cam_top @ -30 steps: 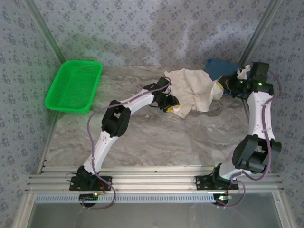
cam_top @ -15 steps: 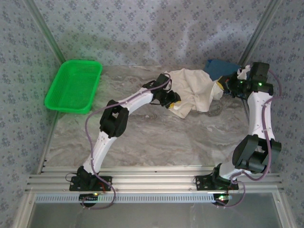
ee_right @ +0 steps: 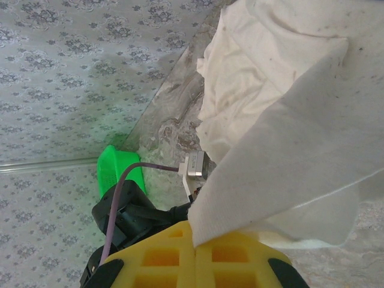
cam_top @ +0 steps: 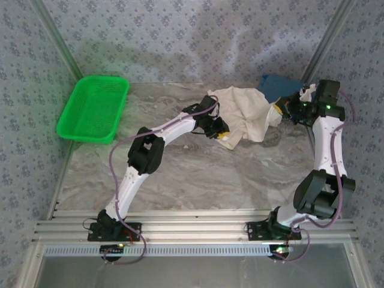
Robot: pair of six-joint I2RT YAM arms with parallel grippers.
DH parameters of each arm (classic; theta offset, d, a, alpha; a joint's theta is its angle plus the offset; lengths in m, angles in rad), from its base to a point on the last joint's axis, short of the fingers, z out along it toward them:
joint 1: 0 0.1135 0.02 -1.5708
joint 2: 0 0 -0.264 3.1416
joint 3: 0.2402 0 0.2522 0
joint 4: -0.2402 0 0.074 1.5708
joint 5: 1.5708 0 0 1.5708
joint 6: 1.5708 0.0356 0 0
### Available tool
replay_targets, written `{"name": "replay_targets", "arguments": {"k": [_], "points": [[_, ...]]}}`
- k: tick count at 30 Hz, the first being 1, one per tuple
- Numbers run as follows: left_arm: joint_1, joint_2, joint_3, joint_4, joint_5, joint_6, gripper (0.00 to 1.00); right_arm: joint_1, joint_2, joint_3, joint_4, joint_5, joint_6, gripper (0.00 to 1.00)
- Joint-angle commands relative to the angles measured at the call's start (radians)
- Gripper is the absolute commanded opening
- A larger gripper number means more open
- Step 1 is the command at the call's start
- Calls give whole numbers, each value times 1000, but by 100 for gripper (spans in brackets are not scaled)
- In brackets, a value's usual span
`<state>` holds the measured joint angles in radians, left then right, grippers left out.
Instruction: Fold and stack the t-shirts
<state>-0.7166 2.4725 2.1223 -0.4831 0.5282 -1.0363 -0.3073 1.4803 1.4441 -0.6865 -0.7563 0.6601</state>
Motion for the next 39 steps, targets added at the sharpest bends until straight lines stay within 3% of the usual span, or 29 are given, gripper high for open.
{"name": "replay_targets", "arguments": {"k": [1, 4, 12, 17, 22, 26, 29, 31, 33, 37, 39], "points": [[-13, 35, 51, -75, 31, 34, 12, -8, -24, -2, -19, -20, -22, 0], [-11, 29, 41, -98, 34, 57, 1, -8, -23, -1, -16, -24, -23, 0], [42, -136, -20, -47, -25, 81, 0, -4, -28, 35, 35, -46, 14, 0], [136, -371, -74, -60, -120, 135, 0, 38, -35, 114, 136, -112, 117, 0], [269, -526, 39, -152, -200, 211, 0, 109, 3, 295, 205, -113, 211, 0], [389, -487, 326, -268, -179, 250, 0, 155, 109, 506, 210, -83, 228, 0], [475, -325, 707, -398, -143, 245, 0, 161, 239, 694, 233, -68, 255, 0], [547, -221, 916, -407, -106, 173, 0, 160, 329, 830, 239, -57, 271, 0], [612, -191, 952, -352, -89, 96, 0, 158, 443, 989, 258, -68, 301, 0], [670, -277, 759, -114, -89, 55, 0, 151, 630, 1222, 338, -69, 407, 0], [696, -279, 743, -63, -81, 35, 0, 146, 686, 1277, 415, -57, 462, 0]]}}
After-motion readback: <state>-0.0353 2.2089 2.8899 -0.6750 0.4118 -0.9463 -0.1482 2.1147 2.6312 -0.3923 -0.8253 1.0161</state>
